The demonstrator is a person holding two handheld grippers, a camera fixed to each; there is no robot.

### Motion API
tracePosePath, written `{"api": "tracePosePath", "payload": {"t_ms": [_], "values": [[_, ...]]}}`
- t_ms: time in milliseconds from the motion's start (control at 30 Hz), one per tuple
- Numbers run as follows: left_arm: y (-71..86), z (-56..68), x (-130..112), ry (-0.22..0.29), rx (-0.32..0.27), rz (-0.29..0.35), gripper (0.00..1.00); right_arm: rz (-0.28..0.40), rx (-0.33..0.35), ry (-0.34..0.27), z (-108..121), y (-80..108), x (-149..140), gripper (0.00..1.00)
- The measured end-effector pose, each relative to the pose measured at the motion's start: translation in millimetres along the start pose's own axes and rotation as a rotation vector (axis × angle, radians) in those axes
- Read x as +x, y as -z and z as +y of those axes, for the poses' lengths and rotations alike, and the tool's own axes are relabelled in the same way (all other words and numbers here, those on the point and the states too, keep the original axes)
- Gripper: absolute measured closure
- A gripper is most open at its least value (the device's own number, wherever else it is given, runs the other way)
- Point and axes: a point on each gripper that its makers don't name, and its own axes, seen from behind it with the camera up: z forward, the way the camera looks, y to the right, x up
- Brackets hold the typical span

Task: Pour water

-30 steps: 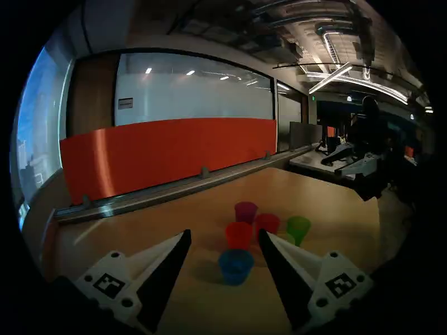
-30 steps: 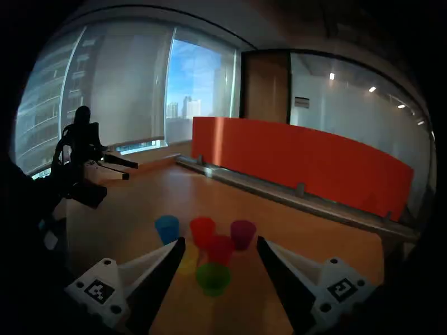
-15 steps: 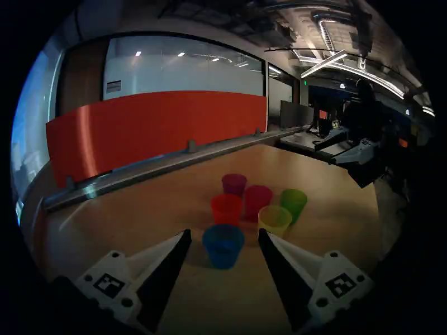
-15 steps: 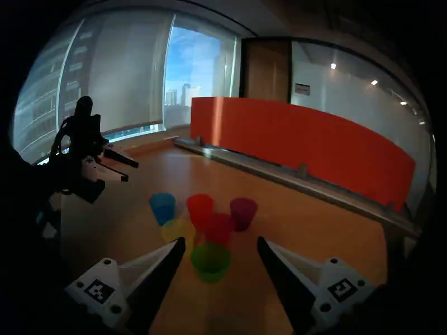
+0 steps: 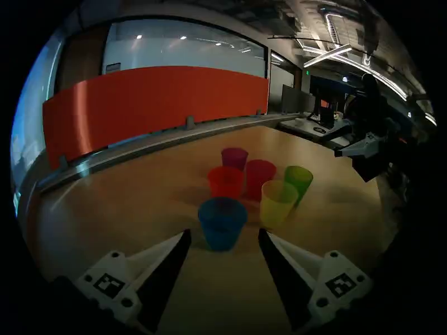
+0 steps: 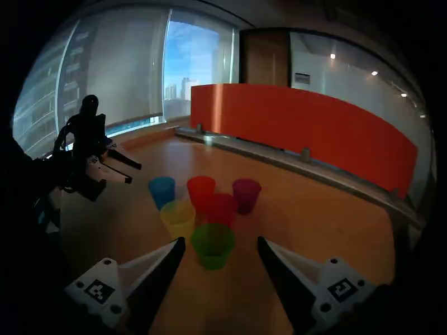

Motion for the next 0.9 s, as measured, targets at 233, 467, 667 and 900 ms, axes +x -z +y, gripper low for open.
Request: {"api": "tracePosePath", "payload": {"t_ms": [233, 467, 667, 900], "values": [[-8.2, 0.8, -15, -0.007, -0.005, -0.037, 0.11, -0.024, -0.002, -0.003, -1, -2.8, -16, 0.01], [-15.2, 0.9, -19, -0.008, -0.01, -0.059, 0.11, -0.035, 0.008, -0.004, -3, -9.1, -20, 0.01], [-22.9, -2.7, -21, -0.016, -0.008, -0.076, 0.11, -0.044, 0.019, 0.004, -4, -16.7, -23, 0.01], [-37.5, -3.6, -23, -0.032, -0.021, -0.108, 0.11, -0.05, 0.028, 0.004, -5, -25.5, -24, 0.01]]}}
